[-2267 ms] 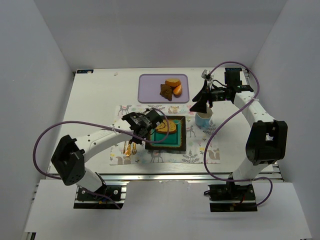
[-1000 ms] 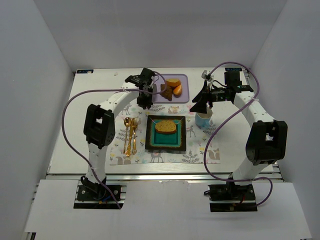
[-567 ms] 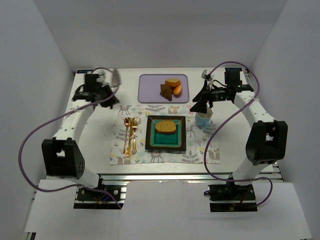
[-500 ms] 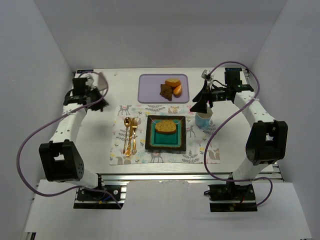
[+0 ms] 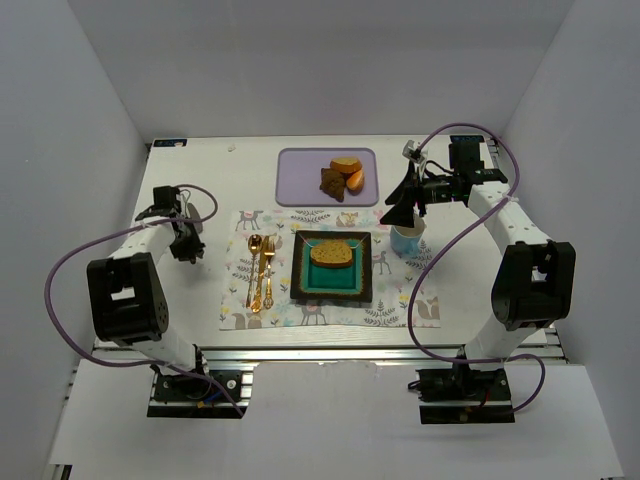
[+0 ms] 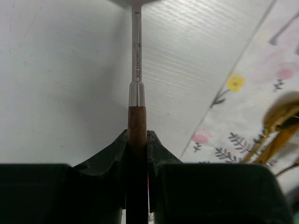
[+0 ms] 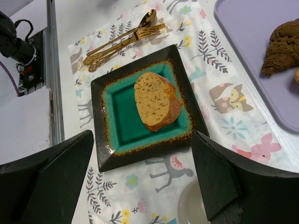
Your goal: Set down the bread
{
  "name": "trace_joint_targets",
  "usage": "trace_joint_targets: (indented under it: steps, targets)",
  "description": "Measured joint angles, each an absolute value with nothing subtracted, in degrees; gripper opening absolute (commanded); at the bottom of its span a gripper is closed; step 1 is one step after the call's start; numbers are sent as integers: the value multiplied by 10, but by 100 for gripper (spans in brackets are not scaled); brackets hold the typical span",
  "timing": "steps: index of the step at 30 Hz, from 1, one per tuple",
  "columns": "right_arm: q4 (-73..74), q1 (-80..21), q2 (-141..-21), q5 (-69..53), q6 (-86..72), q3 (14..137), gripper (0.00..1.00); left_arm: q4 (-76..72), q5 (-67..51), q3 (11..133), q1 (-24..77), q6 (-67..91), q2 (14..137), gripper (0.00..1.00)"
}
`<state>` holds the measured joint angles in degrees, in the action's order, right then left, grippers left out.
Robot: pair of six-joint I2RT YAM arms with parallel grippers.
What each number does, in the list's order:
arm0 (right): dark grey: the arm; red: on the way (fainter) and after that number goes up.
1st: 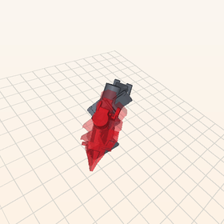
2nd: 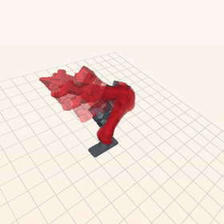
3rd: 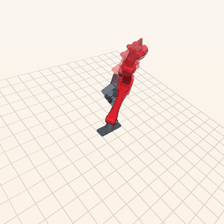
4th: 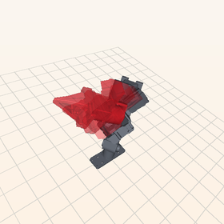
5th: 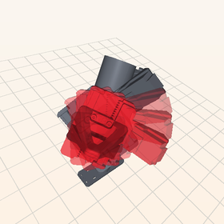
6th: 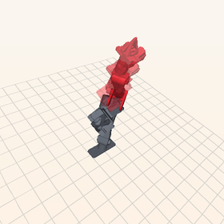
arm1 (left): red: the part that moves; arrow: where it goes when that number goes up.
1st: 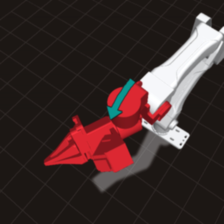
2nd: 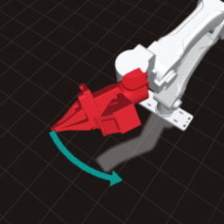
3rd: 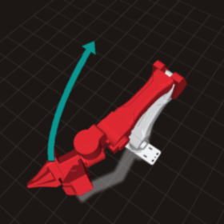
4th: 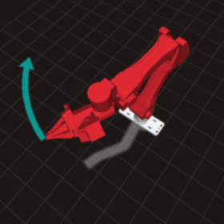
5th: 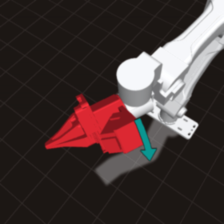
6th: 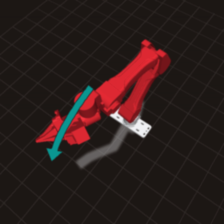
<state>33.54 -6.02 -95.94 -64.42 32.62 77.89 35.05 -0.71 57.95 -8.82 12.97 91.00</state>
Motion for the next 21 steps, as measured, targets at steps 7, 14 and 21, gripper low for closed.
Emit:
trace_joint_targets:
  steps: [7,14,21]
  targets:
    - [340,-60,-954,-643,331,779,89,337,15,559,-94,123,931,53]
    - [341,-60,-951,-641,330,779,89,333,24,559,-94,124,922,64]
    - [296,-60,-935,-552,227,779,89,343,21,566,-94,140,807,98]
